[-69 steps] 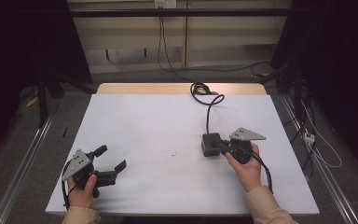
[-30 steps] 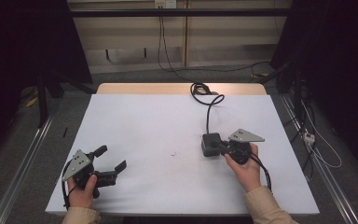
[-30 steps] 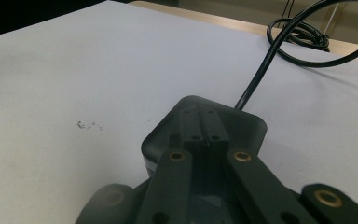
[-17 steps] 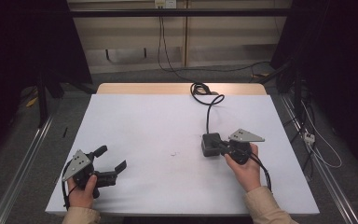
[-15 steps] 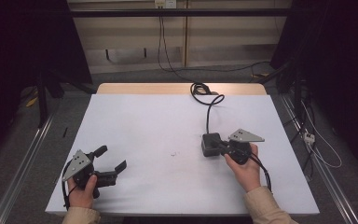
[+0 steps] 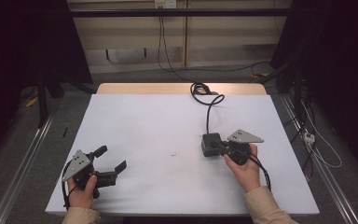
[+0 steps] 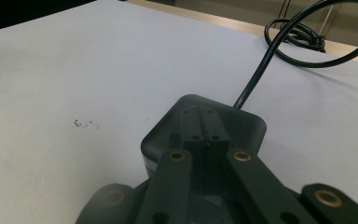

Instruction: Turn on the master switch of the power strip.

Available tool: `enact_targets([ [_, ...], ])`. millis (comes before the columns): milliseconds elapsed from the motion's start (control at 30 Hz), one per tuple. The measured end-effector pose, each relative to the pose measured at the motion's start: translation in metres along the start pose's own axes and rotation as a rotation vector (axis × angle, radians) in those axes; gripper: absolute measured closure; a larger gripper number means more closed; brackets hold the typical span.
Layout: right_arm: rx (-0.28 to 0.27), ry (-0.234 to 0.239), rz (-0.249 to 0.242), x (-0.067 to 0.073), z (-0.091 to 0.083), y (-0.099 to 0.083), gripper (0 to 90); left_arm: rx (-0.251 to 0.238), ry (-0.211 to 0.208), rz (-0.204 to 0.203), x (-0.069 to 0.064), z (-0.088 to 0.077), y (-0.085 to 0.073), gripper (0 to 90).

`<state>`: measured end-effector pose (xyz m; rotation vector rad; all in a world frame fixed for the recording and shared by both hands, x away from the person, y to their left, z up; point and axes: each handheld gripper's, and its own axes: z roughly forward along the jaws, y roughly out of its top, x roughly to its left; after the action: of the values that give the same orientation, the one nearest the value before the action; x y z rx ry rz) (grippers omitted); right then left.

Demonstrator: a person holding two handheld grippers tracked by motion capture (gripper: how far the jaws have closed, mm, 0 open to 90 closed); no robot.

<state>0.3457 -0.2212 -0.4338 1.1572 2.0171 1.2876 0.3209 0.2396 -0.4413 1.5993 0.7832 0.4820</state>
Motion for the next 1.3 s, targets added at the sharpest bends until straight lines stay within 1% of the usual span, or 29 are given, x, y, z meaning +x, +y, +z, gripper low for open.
enact_targets([
  [167,0.001,-0.009,-0.010,0.0013,0.0000,0.0000,90.0,0.001,0.000,-0.003,-0.0001,0.0002,-0.0003,2.8],
  [400,0.004,0.000,0.004,0.0005,-0.0005,0.0000,90.0,0.001,0.001,-0.002,0.0002,0.0001,-0.0006,2.8],
  [633,0.005,0.002,0.004,0.0001,-0.0005,0.0000,90.0,0.001,0.000,-0.003,0.0000,0.0003,-0.0005,2.8],
  [1100,0.008,-0.016,-0.014,0.0025,-0.0002,0.0001,90.0,0.002,0.000,-0.002,-0.0007,0.0003,-0.0005,2.9],
  [1167,0.011,-0.016,-0.002,0.0026,0.0003,0.0001,90.0,0.001,-0.001,-0.004,-0.0010,0.0007,-0.0005,2.9],
  [1233,0.014,-0.021,-0.024,0.0037,0.0004,0.0003,90.0,0.001,-0.002,0.001,-0.0009,0.0005,-0.0002,2.9],
  [1300,0.010,-0.019,-0.014,0.0033,0.0003,-0.0002,90.0,-0.002,-0.001,-0.002,-0.0011,-0.0001,-0.0001,2.8],
])
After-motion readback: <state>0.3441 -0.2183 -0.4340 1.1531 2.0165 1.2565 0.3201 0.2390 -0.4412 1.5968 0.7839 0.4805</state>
